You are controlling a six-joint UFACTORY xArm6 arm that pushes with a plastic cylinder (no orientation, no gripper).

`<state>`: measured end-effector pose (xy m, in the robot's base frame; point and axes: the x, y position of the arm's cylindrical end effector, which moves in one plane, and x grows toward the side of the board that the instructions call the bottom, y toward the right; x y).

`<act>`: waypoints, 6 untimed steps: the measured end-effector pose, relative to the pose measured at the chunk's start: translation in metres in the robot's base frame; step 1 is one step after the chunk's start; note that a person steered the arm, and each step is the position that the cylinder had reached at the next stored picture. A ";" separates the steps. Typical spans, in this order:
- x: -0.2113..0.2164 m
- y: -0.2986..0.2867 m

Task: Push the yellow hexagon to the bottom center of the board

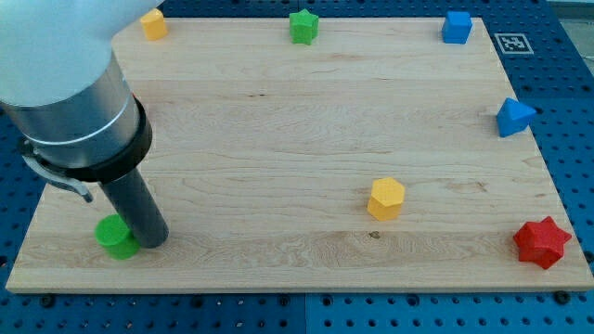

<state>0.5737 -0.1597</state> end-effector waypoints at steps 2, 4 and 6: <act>0.000 -0.020; -0.037 0.011; -0.111 0.132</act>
<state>0.4625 -0.0278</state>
